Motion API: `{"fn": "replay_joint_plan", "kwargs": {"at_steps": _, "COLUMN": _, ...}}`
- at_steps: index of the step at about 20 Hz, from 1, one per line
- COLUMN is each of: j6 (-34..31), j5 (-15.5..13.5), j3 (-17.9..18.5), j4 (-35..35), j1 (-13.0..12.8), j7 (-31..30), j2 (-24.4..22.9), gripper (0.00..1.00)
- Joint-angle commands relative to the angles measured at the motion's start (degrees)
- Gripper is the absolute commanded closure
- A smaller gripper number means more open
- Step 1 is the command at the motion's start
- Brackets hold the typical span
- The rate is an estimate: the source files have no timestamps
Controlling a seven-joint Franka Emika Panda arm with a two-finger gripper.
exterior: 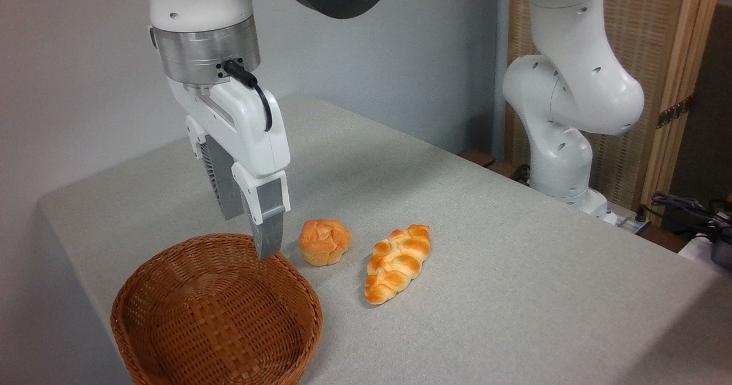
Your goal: Put bread into the basket
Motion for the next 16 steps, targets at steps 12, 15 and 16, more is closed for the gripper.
{"fn": "replay_joint_plan", "kwargs": {"at_steps": 12, "j6": -7.38, "j5": -0.20, "j3": -0.45, "j4": -0.77, "j1": -1.03, "j7": -4.74, "j2": -1.03, "gripper": 0.00}}
{"fn": "replay_joint_plan", "kwargs": {"at_steps": 15, "j6": -6.94, "j5": -0.20, "j3": -0.36, "j4": -0.77, "j1": -1.03, "j7": -4.65, "j2": -1.03, "gripper": 0.00}}
{"fn": "replay_joint_plan", "kwargs": {"at_steps": 16, "j6": -6.94, "j5": -0.11, "j3": -0.36, "j4": -0.77, "j1": -1.03, "j7": -4.65, "j2": -0.94, "gripper": 0.00}}
